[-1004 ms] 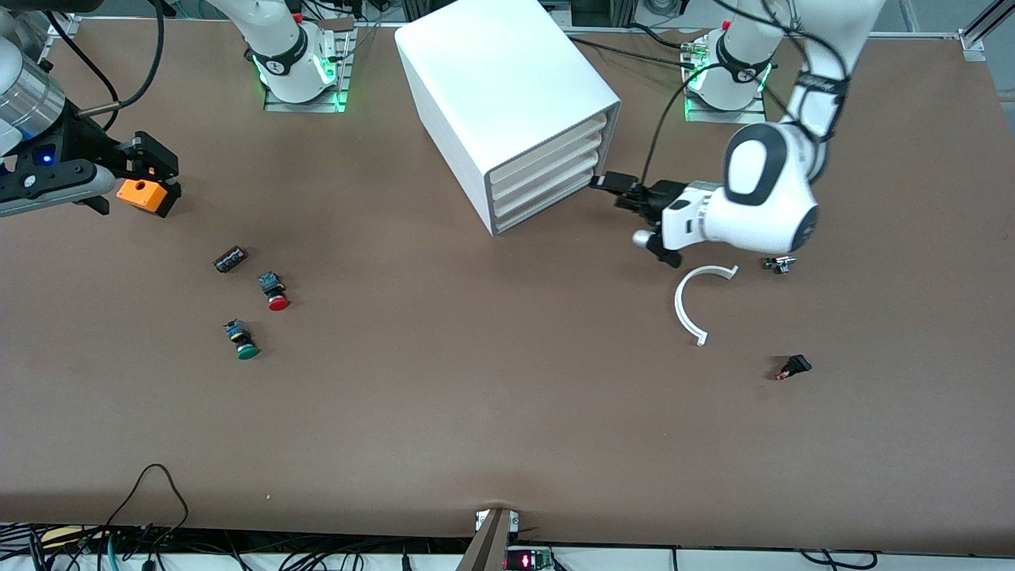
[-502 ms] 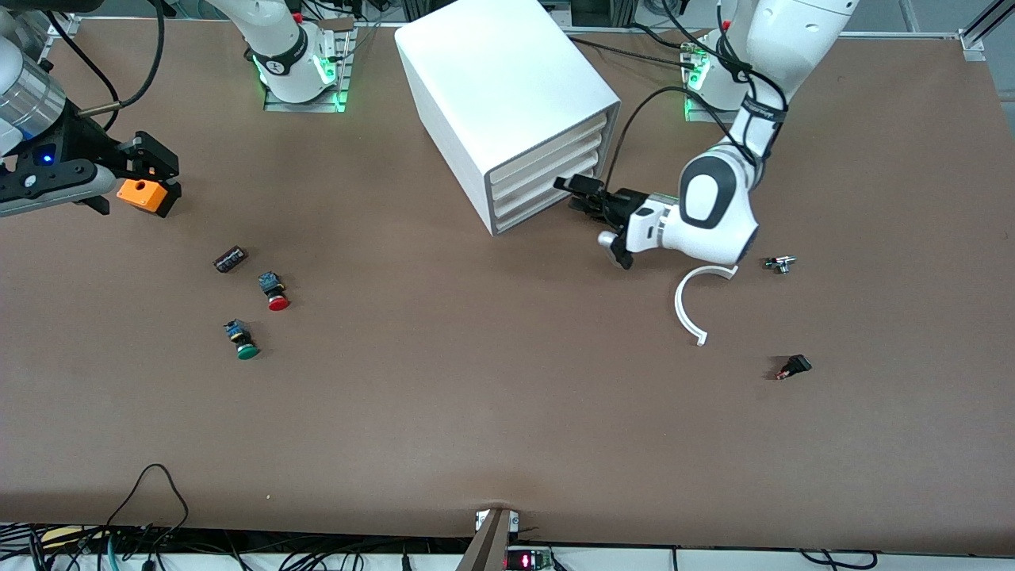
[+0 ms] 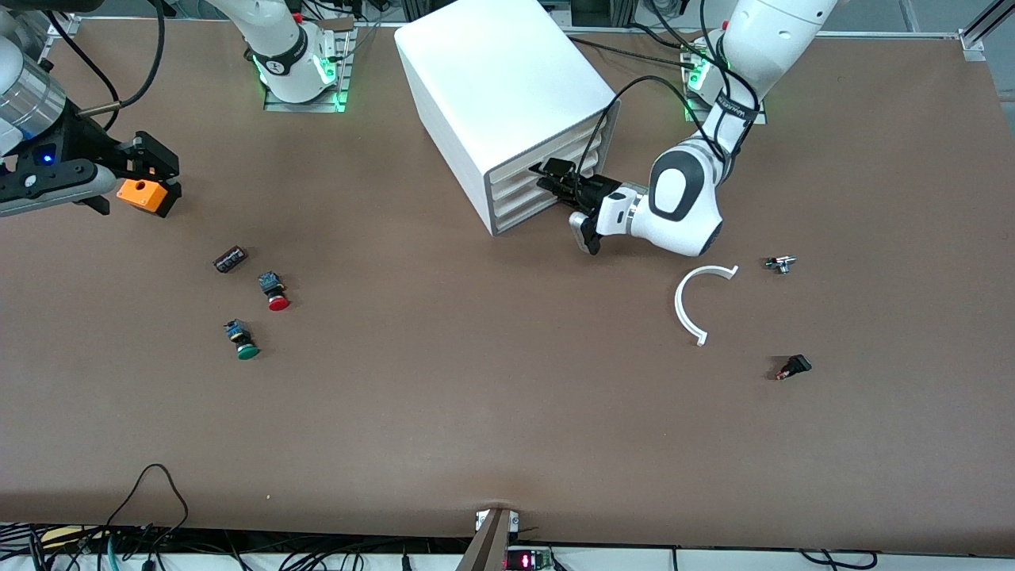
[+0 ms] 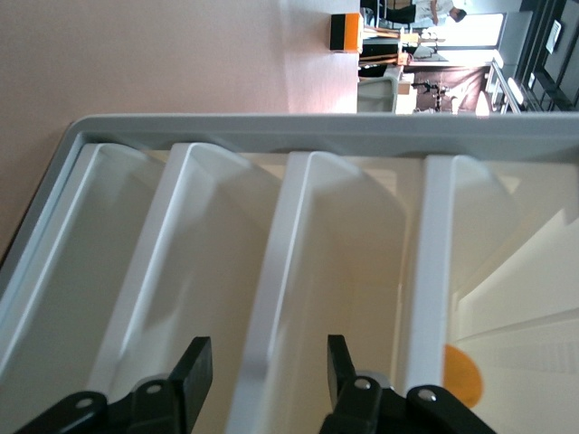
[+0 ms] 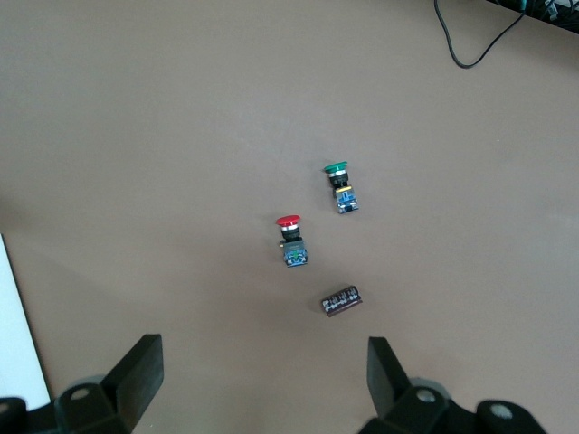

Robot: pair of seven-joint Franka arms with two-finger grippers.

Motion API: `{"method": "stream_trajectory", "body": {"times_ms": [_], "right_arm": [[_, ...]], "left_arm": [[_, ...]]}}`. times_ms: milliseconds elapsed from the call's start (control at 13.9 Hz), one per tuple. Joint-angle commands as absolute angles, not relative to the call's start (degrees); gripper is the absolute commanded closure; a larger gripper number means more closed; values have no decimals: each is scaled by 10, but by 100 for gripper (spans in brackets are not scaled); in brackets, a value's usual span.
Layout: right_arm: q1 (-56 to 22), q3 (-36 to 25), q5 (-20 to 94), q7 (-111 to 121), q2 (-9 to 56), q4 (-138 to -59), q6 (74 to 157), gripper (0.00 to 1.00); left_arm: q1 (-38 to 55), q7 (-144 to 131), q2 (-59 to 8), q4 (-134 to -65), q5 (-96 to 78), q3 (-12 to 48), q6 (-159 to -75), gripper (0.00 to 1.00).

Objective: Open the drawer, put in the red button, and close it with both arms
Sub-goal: 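Grasp the top drawer front with the left gripper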

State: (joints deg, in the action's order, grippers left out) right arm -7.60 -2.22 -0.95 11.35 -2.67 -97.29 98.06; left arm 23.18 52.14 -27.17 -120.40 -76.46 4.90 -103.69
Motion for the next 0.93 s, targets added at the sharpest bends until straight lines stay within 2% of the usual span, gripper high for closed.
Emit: {"method": "stream_trajectory", "body": {"times_ms": [0,72,215,646,861], "right_arm": [[-75,-19,-6,107,-25,-962,978,0],[-75,-19,-6,107,-25,-962,978,0],[-75,-19,-6,107,-25,-962,978,0],[-74,-19,-6,108,-24,-962,978,0],[-80,-18,-7,108,-25,-962,978,0]], "left_arm": [[233,562,-283,-1202,-784,50,-1032,52],[233,562,-284,-1202,-785,50,-1029,52],[232,563,-285,-1202,-790,50,-1018,62],[231,549,-286,-1205,-796,50,-1000,83],[227,538,-285,-1204,-796,47,-1000,85]]}}
